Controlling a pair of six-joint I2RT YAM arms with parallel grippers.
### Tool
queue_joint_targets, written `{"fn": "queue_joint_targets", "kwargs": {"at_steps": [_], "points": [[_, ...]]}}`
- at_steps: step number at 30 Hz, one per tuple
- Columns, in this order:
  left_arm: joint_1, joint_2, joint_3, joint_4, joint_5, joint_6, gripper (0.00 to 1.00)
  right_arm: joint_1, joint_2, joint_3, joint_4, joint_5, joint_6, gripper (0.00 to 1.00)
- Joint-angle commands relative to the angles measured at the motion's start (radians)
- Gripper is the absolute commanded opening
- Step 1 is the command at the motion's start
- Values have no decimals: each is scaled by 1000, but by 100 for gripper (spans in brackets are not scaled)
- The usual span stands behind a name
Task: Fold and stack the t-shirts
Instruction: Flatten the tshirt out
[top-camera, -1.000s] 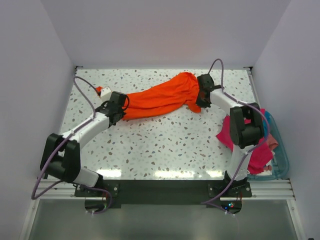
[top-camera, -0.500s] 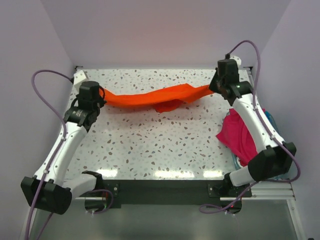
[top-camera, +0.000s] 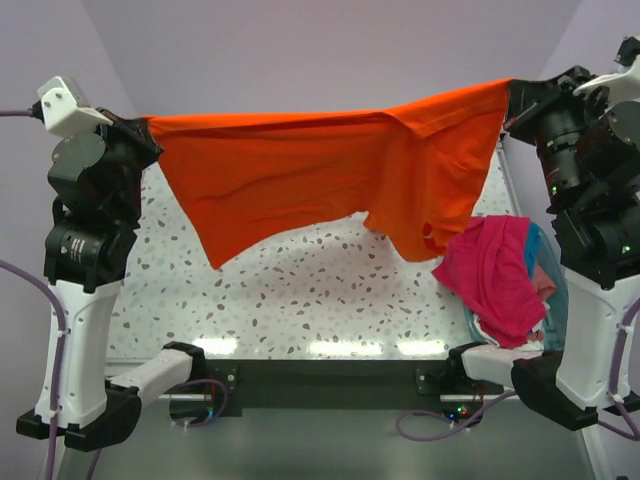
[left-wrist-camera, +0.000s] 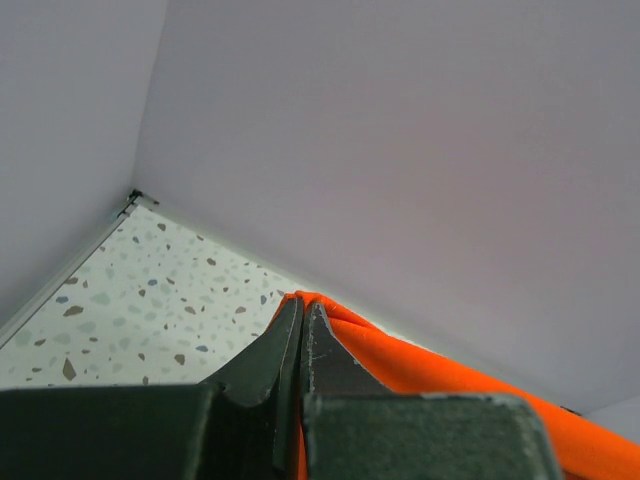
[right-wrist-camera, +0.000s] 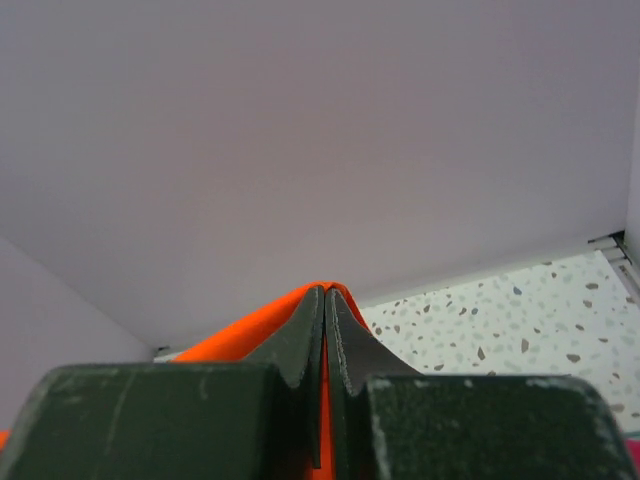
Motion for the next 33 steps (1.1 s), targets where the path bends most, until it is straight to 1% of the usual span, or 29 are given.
{"fn": "queue_joint_targets", "kwargs": {"at_steps": [1,4,5,6,7,8,9,10,11,12,13,15,16,18,19,21,24,25,26,27,28,30,31,32,33], "points": [[9,99,37,28,12,46,0,-2,141,40,7,-38,-66,0],[10,165,6,126,37,58,0,-2,211,42,74,-83,-78,0],[13,185,3,155,46,60,0,-5,261,45,112,-96,-93,0],[18,208,0,218,72,73,0,-4,293,50,135,-110,-100,0],[27,263,12,244,86,78,0,-5,324,59,172,-123,-106,0],[32,294,26,267,101,81,0,-8,402,103,185,-146,-110,0],[39,325,39,324,135,96,0,-13,444,137,192,-162,-124,0],[50,393,79,364,155,107,0,-16,537,224,200,-182,-129,0],[58,434,113,364,155,107,0,-16,538,282,193,-189,-129,0],[67,475,150,389,182,115,0,-21,629,348,183,-194,-129,0],[85,565,250,384,204,109,0,-22,680,479,167,-196,-129,0],[107,651,372,361,273,103,0,-28,761,568,180,-188,-129,0],[122,722,486,352,284,99,0,-31,761,582,198,-177,-127,0],[136,771,579,346,319,101,0,-33,729,513,307,-139,-127,0],[151,802,645,344,327,99,0,-34,681,442,386,-128,-130,0],[170,811,673,354,354,93,0,-33,647,416,422,-95,-141,0],[200,773,611,392,368,84,0,-35,634,429,407,-79,-149,0],[210,738,543,401,370,83,0,-35,611,421,400,-76,-146,0],[210,718,506,413,371,80,0,-33,594,375,398,-76,-141,0],[237,698,469,427,379,64,0,-34,568,337,401,-74,-138,0],[255,661,398,430,390,57,0,-35,544,242,404,-73,-133,0],[260,621,322,430,396,50,0,-35,447,119,418,-73,-114,0],[262,573,229,439,391,44,0,-35,376,-21,435,-81,-92,0],[262,545,174,450,390,44,0,-35,340,-95,442,-84,-81,0],[262,487,53,456,388,34,0,-33,305,-170,452,-85,-71,0]]}}
